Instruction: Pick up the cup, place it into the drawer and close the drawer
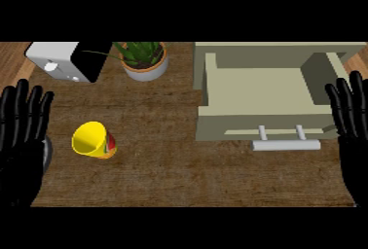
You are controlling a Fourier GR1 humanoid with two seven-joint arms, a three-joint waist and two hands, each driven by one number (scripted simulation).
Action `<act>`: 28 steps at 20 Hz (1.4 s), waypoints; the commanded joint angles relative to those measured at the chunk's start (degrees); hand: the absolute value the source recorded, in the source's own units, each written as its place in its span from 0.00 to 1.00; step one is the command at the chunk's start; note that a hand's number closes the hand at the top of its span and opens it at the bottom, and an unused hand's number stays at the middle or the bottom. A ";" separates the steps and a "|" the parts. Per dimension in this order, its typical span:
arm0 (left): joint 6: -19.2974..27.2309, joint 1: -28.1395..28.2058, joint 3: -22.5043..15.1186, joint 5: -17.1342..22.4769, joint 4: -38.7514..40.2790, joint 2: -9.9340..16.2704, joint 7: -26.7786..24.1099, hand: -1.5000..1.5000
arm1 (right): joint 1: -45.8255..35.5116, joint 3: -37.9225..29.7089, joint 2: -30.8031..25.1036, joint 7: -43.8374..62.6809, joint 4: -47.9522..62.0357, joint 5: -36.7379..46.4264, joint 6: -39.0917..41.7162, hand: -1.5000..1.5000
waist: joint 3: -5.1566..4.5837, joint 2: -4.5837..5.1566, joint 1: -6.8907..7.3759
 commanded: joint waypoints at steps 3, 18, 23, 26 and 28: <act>-14.78 -2.53 3.08 13.74 3.79 8.44 -0.55 0.00 | -3.33 -1.84 -0.64 0.77 2.92 -0.72 0.04 0.00 | 0.57 -1.97 1.14; -34.91 -11.55 12.69 31.64 38.03 18.32 0.85 0.00 | -9.36 0.52 -0.89 6.16 11.49 -4.07 4.98 0.00 | 0.61 -1.94 0.88; -36.63 -14.13 11.96 22.43 48.95 16.66 -7.00 0.00 | -8.11 -1.72 -2.14 2.97 12.04 -5.56 7.65 0.00 | 0.61 -1.95 0.53; -36.73 -14.84 12.00 19.76 52.76 16.90 -9.24 0.00 | -13.39 -2.48 -1.51 4.70 14.80 -3.76 5.14 0.00 | 0.62 -2.01 0.82; -38.13 -14.49 13.22 17.63 57.23 17.91 -13.47 0.00 | -8.69 -2.94 -2.35 2.03 13.59 -5.23 8.10 0.00 | 0.63 -2.06 0.73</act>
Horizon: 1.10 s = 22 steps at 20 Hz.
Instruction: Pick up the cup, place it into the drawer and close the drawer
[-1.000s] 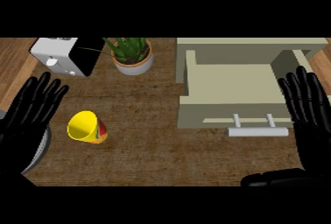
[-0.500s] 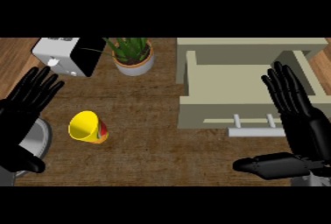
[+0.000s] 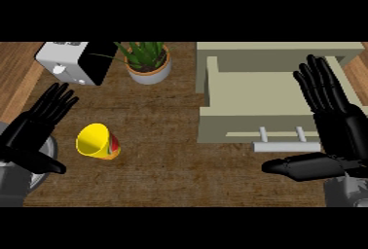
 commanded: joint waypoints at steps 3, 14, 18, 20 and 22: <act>0.37 -3.69 -0.51 -12.65 16.59 0.45 -13.95 0.00 | -2.87 2.13 1.08 -0.27 1.86 3.65 -1.32 0.00 | -0.04 0.12 -0.34; 3.56 -11.76 -2.66 -23.88 42.98 1.03 -33.54 0.00 | -4.43 -4.22 -2.59 2.84 0.75 -2.79 2.38 0.00 | -0.06 0.15 -0.53; 3.56 -13.55 -2.66 -25.50 50.58 2.23 -39.25 0.00 | -5.36 -5.21 -2.67 1.21 3.05 -2.80 2.38 0.00 | -0.09 0.27 -0.68; 3.87 -11.88 -2.34 -25.94 52.71 3.18 -44.01 0.00 | -3.83 -2.35 -1.27 1.83 -0.18 -0.99 1.59 0.00 | -0.22 0.55 -1.36; 3.09 -13.22 -3.01 -26.64 54.33 3.53 -44.00 0.00 | -7.21 -3.27 -1.16 1.75 3.36 -1.64 1.24 0.00 | -0.20 0.59 -1.00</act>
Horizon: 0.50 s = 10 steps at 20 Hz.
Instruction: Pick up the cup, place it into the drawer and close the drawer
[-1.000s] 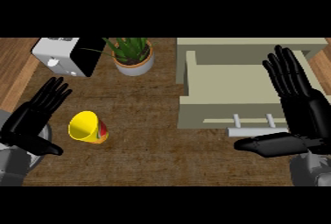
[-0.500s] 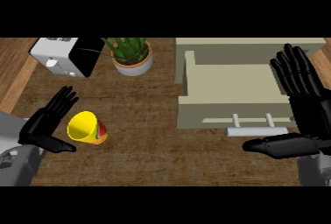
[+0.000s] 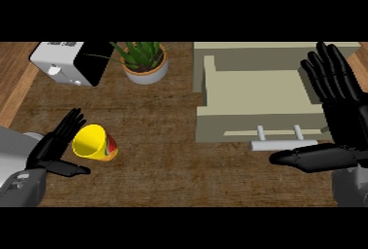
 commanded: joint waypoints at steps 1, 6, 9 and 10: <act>-1.41 -2.14 -0.08 -1.57 5.49 -0.91 -8.66 0.00 | 0.03 -1.75 -0.96 -1.21 1.49 -2.30 1.85 0.00 | -0.11 0.36 -0.88; -0.89 -2.97 -0.34 -2.04 7.31 -1.83 -11.72 0.00 | -3.70 -1.49 -1.88 4.12 -0.23 -2.74 1.06 0.00 | -0.15 0.26 -0.73; -2.72 -0.97 -1.20 -2.99 8.38 -0.88 -14.48 0.00 | 2.24 0.24 0.24 0.02 -2.92 -0.95 0.90 0.00 | -0.11 0.14 -0.93; 1.62 -3.23 -1.29 -3.26 9.27 -4.47 -12.71 0.00 | -0.97 -2.37 -1.40 -0.60 1.25 -2.38 1.71 0.00 | -0.16 0.49 -1.20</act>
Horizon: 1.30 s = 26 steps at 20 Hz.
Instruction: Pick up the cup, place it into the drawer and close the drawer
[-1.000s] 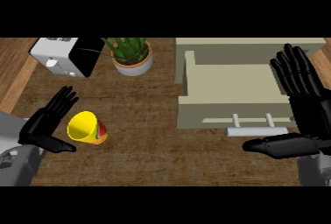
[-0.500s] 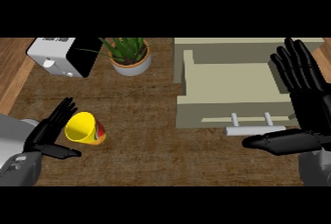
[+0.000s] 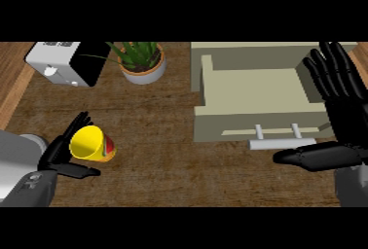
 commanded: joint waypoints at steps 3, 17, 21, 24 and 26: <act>-6.45 -2.79 1.10 0.79 2.43 0.61 -6.11 0.00 | -1.18 -0.92 -1.41 2.56 -0.09 -1.19 0.67 0.00 | -0.04 0.05 -0.25; -13.25 -5.12 -0.67 0.15 3.76 -4.12 -6.49 1.00 | -1.93 0.59 -0.33 0.73 2.23 0.90 0.24 0.00 | -0.04 0.21 -0.12; -7.67 -4.34 -0.65 -0.09 -0.10 -3.64 -12.90 1.00 | -3.44 0.07 -0.89 2.24 2.71 1.10 -0.33 0.00 | -0.08 0.18 0.15; 3.87 -1.96 -0.62 -1.24 -1.34 -5.49 -17.40 1.00 | -1.60 -1.61 -2.02 1.96 0.47 -0.46 0.67 0.00 | -0.04 0.04 -0.34; 7.07 -3.19 0.05 -1.07 -2.02 -5.64 -18.12 1.00 | -2.97 -1.16 -1.55 1.58 2.28 -0.31 0.61 0.00 | 0.00 0.05 0.16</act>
